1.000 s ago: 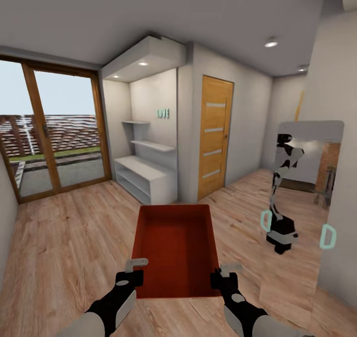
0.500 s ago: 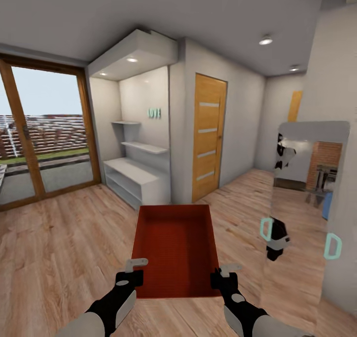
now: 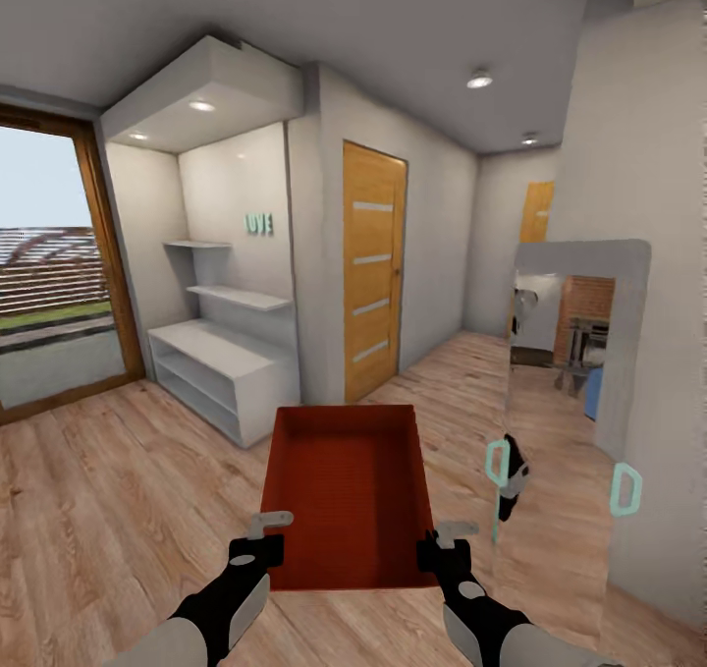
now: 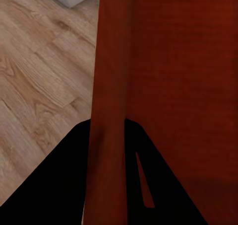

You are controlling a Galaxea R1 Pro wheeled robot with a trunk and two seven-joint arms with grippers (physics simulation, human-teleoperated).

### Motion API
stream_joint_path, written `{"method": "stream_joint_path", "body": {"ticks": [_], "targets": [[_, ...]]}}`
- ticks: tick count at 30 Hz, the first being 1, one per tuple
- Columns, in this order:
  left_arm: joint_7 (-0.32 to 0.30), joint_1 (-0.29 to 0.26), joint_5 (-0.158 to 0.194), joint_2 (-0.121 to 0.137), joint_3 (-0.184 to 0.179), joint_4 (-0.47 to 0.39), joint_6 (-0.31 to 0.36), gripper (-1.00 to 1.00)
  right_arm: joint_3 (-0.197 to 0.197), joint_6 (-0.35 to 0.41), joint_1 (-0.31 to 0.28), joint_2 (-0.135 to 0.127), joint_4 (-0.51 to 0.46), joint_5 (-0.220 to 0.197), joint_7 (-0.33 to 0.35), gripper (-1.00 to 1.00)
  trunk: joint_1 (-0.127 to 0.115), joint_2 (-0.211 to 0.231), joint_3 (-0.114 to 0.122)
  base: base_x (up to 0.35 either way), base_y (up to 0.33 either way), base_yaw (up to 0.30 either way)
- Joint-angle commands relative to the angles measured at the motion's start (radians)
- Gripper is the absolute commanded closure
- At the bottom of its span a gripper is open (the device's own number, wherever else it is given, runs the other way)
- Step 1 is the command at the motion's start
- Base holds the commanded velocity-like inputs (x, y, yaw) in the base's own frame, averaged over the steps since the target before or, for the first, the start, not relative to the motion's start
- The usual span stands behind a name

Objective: Move the two storage containers from the living room to the garage. In the garage, place one container on the floor and stack the other container on top of it (either order is fine).

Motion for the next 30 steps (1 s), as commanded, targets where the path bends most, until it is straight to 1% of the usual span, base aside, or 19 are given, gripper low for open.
{"method": "stream_joint_path", "body": {"ticks": [1, 30], "targets": [[0.01, -0.001, 0.005, 0.01, 0.029, -0.004, 0.004, 1.0, -0.012, -0.003, -0.001, -0.005, -0.001, -0.004, 0.003, 1.0, 0.001, -0.001, -0.002, 0.322, 0.121, -0.262], [0.011, -0.001, 0.006, 0.01, 0.029, -0.004, 0.004, 1.0, -0.012, -0.003, -0.001, -0.005, -0.001, -0.004, 0.003, 1.0, 0.001, -0.001, -0.002, 0.32, 0.174, -0.257]]}}
